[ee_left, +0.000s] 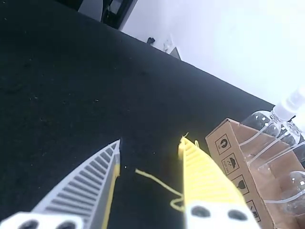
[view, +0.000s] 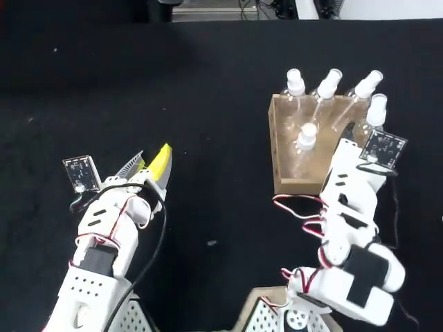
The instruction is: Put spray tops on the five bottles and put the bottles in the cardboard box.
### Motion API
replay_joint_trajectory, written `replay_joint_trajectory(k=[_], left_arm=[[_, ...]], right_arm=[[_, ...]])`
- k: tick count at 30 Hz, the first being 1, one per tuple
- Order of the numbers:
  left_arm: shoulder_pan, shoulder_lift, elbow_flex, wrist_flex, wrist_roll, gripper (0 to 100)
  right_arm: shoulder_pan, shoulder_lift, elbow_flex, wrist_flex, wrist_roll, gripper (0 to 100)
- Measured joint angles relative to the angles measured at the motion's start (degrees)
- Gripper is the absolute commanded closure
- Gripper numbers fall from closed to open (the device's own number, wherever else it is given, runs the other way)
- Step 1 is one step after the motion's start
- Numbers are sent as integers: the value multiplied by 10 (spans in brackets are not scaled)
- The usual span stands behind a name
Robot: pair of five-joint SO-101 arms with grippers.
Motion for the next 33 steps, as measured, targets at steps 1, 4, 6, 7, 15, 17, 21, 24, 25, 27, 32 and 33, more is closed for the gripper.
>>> replay_joint_trajectory(k=[1, 4, 6, 7, 15, 17, 21, 24, 25, 27, 32, 33], left_arm=[[0, 0, 0, 0, 0, 820], [0, 0, 0, 0, 0, 820], [0, 0, 0, 0, 0, 820], [0, 0, 0, 0, 0, 820], [0, 0, 0, 0, 0, 820], [0, 0, 0, 0, 0, 819], [0, 0, 0, 0, 0, 819], [0, 0, 0, 0, 0, 819], [0, 0, 0, 0, 0, 819], [0, 0, 0, 0, 0, 819], [0, 0, 0, 0, 0, 818], [0, 0, 0, 0, 0, 818]], right_arm=[[0, 6, 0, -5, 0, 960], [0, 25, -1, -13, 0, 959], [1, 33, -1, -14, 0, 959], [1, 36, -1, -14, 0, 959], [1, 60, -17, -23, 0, 959], [1, 60, -18, -23, 0, 959], [1, 61, -18, -23, 0, 939], [1, 61, -18, -23, -1, 858], [0, 62, -18, -23, -1, 838], [-1, 62, -18, -23, -1, 825], [-2, 62, -18, -23, -1, 822], [-2, 62, -18, -23, -1, 822]])
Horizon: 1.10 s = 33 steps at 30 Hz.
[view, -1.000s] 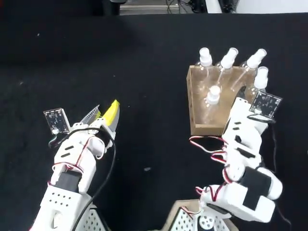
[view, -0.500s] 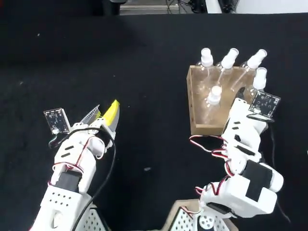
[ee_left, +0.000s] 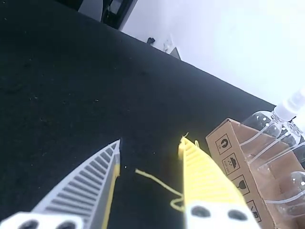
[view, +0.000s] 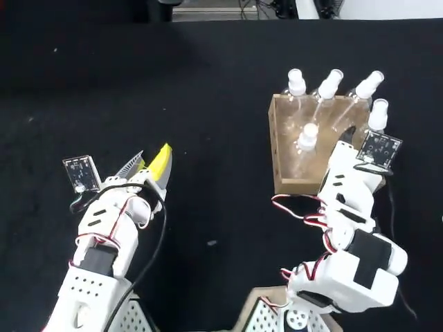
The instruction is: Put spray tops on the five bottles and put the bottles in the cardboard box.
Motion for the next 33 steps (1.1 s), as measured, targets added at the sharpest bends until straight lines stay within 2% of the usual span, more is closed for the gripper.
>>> replay_joint_trajectory(k=[9, 16, 33], left_arm=[[0, 0, 0, 0, 0, 818], [0, 0, 0, 0, 0, 818], [0, 0, 0, 0, 0, 818]], right_arm=[[0, 0, 0, 1, 0, 818], [-18, 1, 1, 1, 1, 701], [-31, 1, 1, 1, 1, 701]])
